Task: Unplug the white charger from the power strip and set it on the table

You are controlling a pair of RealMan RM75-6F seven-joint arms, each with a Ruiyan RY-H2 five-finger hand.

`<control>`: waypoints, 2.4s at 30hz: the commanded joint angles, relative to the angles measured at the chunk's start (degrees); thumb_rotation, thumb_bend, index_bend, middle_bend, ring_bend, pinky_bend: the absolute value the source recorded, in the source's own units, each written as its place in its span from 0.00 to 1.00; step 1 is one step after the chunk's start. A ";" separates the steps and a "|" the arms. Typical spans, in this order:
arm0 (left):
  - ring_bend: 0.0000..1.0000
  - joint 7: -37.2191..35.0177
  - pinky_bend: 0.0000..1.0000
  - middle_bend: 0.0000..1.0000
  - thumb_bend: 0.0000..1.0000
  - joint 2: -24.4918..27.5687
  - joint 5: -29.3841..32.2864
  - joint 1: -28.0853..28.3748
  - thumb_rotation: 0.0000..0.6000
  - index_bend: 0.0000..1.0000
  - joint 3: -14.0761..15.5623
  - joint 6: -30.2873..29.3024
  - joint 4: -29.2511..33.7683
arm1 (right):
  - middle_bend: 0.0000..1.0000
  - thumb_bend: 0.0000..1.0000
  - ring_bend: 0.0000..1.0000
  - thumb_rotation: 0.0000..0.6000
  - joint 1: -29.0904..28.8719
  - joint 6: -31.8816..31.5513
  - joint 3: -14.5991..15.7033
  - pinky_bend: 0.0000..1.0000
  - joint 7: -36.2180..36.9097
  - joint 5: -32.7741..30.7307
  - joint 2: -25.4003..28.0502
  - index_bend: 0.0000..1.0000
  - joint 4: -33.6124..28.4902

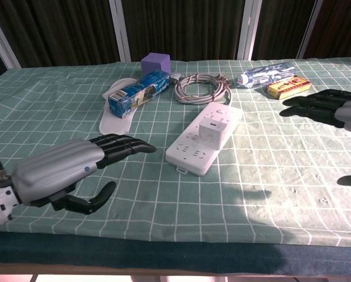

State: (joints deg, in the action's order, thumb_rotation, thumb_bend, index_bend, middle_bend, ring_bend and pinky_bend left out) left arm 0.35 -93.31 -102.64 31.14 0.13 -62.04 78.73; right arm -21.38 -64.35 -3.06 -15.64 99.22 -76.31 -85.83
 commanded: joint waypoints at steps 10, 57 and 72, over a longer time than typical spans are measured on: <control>0.00 3.44 0.06 0.05 0.72 -11.69 9.93 7.26 1.00 0.00 -6.56 7.93 -8.92 | 0.00 0.13 0.00 1.00 -7.45 9.04 -4.35 0.00 -7.69 -9.32 -7.13 0.00 2.66; 0.00 6.98 0.06 0.07 0.72 -16.34 14.47 11.22 1.00 0.00 -1.61 9.51 -15.52 | 0.26 0.33 0.09 1.00 -20.13 9.54 -4.68 0.20 -27.58 -18.46 -22.70 0.33 14.46; 0.00 7.45 0.06 0.07 0.72 -16.39 14.87 10.99 1.00 0.00 -0.79 9.26 -15.32 | 0.35 0.38 0.25 1.00 -20.81 6.42 -3.98 0.37 -25.82 -16.96 -25.76 0.52 18.56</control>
State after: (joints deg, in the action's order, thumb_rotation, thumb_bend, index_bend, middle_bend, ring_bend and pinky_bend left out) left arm 7.77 -109.70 -87.78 42.16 -0.70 -52.74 63.40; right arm -42.17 -57.80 -7.12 -41.57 82.12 -101.98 -67.40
